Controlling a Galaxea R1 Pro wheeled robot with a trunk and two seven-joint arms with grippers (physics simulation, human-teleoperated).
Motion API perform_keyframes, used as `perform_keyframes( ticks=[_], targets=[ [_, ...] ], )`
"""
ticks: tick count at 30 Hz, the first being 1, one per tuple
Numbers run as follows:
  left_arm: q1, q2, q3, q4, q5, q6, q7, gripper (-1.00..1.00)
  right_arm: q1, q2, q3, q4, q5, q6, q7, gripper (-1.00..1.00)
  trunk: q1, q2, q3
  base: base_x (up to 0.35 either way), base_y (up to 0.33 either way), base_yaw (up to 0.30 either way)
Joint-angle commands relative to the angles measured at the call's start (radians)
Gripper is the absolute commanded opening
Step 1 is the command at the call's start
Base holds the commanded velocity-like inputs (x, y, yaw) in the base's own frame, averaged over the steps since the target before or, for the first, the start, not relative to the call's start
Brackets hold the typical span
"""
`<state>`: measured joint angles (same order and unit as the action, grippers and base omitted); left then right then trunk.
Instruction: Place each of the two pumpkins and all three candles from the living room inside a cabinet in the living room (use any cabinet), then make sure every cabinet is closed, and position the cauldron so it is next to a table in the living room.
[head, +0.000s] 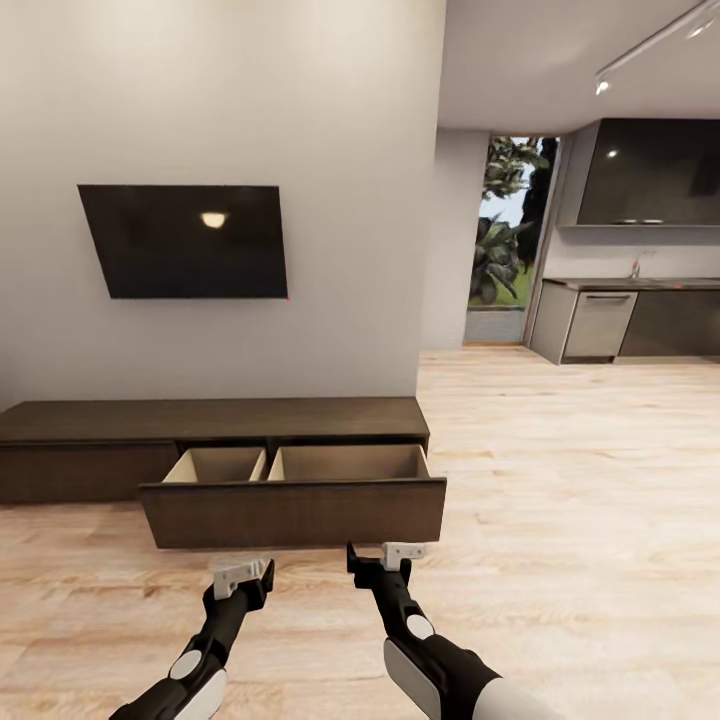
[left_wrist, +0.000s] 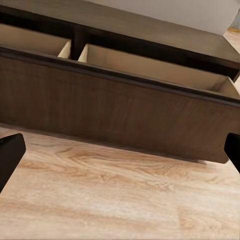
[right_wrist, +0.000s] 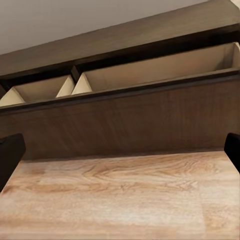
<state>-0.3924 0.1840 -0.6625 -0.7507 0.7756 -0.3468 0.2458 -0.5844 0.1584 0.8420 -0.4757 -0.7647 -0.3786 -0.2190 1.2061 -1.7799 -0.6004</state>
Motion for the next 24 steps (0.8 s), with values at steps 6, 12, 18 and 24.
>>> perform_keyframes(
  ticks=[6, 12, 18, 24],
  targets=[
    [0.0, 0.037, -0.008, -0.085, 0.007, -0.006, 0.01, 1.0, -0.002, -0.001, 0.006, 0.0, -0.006, -0.006, -0.007, 1.0, 0.023, -0.043, -0.02, 0.0, 0.0, 0.0],
    [0.001, 0.055, -0.007, -0.115, 0.008, -0.006, 0.011, 1.0, -0.002, 0.0, 0.001, 0.0, -0.01, -0.004, -0.007, 1.0, 0.046, -0.085, -0.039, 0.0, 0.0, 0.0],
    [0.001, 0.058, -0.006, -0.119, 0.008, -0.006, 0.01, 1.0, -0.002, 0.0, 0.0, 0.001, -0.01, -0.002, -0.007, 1.0, 0.069, -0.127, -0.058, 0.0, 0.0, 0.0],
    [0.001, 0.06, -0.005, -0.119, 0.008, -0.005, 0.011, 1.0, -0.002, 0.0, 0.006, 0.0, -0.01, -0.005, -0.007, 1.0, 0.092, -0.169, -0.076, 0.0, 0.0, 0.0]
  ],
)
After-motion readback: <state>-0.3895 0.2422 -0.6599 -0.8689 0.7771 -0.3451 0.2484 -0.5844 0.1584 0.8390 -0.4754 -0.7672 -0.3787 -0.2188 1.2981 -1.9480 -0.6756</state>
